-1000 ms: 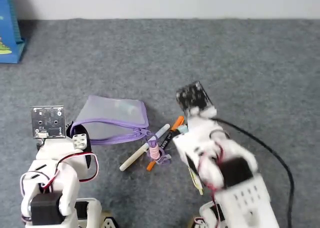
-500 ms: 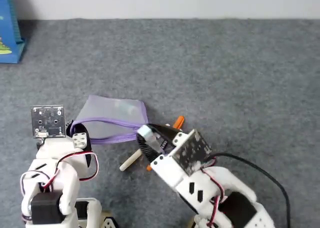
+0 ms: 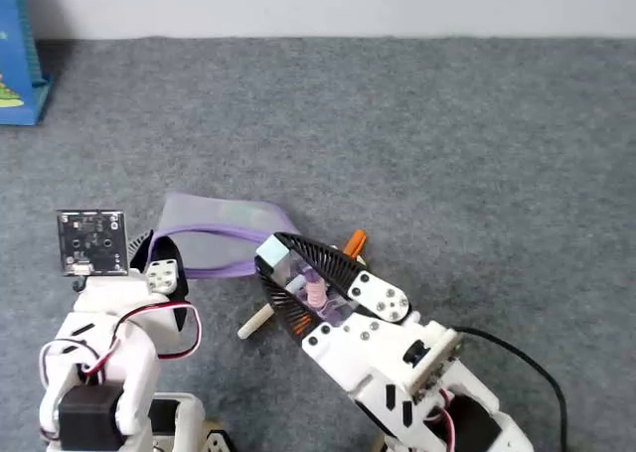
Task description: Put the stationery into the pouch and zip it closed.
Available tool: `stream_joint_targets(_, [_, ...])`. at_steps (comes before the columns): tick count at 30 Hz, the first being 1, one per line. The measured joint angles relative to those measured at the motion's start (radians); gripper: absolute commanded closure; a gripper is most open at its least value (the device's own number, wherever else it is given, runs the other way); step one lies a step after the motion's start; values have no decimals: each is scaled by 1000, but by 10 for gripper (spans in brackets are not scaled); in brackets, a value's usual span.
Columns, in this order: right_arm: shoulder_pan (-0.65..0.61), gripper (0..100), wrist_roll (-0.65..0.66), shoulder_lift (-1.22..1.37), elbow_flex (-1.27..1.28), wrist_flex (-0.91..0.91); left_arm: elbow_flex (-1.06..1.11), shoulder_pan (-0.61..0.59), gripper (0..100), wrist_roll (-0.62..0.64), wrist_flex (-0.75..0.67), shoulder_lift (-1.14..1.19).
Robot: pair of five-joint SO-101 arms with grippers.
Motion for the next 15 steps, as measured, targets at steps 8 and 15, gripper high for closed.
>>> stream_joint_targets(8, [-21,991,0,-3,155,-222,0,3,988,0,0,0])
stream_joint_targets(15, [-21,991,0,-2,255,-405,11,3,988,0,0,-3])
